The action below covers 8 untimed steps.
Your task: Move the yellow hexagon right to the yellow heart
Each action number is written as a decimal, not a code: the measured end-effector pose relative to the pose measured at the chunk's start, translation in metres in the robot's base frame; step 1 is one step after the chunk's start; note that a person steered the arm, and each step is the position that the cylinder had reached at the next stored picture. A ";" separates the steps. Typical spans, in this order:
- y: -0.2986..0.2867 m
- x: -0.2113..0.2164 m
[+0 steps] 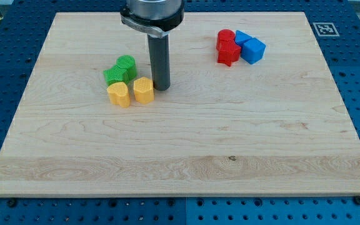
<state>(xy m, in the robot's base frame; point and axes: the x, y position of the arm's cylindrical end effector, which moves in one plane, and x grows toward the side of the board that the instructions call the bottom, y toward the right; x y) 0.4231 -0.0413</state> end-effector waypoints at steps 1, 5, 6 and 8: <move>-0.007 0.007; -0.004 -0.027; -0.003 -0.041; -0.032 -0.078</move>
